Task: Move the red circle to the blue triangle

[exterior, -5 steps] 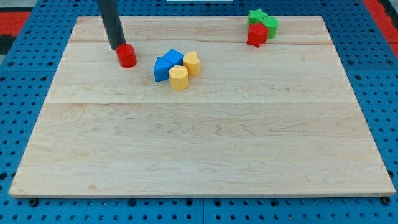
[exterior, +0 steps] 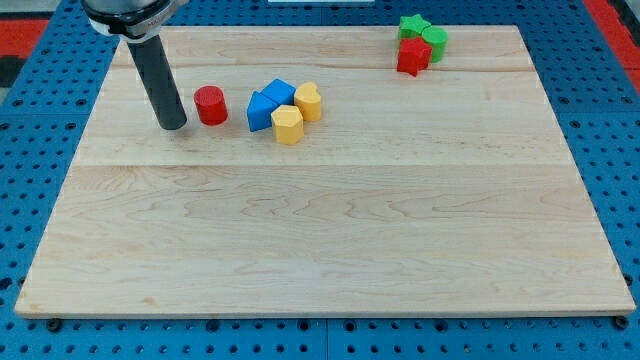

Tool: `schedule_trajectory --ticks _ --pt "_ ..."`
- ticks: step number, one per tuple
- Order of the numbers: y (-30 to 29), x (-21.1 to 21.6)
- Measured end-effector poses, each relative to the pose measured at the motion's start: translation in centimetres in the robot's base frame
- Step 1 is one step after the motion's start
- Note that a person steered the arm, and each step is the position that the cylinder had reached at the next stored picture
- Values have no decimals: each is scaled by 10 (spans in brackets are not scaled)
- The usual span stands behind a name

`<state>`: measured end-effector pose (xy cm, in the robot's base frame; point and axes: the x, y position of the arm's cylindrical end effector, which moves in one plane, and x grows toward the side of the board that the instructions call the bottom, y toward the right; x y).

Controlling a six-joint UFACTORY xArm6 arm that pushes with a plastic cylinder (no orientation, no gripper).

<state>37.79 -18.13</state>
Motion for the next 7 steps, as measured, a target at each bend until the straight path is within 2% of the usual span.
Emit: schedule_trajectory --ticks 1,3,7 --pt "2 -16" --pt "40 -17" --pt "50 -17"
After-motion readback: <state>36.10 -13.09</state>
